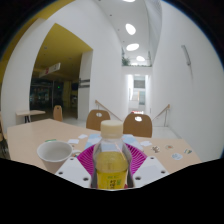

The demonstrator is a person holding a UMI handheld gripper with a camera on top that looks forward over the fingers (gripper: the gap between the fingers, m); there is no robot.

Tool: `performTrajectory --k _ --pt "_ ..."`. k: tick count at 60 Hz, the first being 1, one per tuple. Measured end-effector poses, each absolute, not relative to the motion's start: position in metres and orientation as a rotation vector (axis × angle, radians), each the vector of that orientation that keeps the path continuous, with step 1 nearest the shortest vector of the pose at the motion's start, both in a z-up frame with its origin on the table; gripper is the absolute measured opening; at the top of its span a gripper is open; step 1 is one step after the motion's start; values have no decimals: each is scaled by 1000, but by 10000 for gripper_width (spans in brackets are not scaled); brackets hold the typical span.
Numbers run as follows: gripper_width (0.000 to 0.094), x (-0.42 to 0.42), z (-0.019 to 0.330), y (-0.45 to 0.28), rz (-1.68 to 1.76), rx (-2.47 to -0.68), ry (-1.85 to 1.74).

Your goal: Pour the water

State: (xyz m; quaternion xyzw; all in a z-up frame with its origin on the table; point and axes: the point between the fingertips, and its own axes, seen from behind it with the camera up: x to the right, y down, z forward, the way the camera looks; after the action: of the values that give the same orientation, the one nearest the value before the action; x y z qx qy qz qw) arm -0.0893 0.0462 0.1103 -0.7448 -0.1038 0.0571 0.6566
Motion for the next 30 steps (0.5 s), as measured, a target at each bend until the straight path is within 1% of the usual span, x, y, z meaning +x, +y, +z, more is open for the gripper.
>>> performTrajectory --k 4,5,6,13,14,17,19,20,21,24,30 --pt "421 -91 113 39 149 -1690 -233" --pt "428 -91 121 27 159 -1688 -232" --pt "441 -91 117 33 156 -1699 -240" --pt "575 -93 113 40 153 -1709 -278" --pt "640 -93 111 41 149 -1720 -283" --pt "880 -92 106 36 149 -1748 -314" --pt "841 -92 107 31 161 -1752 -328" --pt "839 -92 108 27 167 -1752 -335" --pt "844 -89 95 30 183 -1737 -334" --pt "865 -86 94 19 188 -1755 -354" --pt "864 -73 93 -15 204 -1774 -373"
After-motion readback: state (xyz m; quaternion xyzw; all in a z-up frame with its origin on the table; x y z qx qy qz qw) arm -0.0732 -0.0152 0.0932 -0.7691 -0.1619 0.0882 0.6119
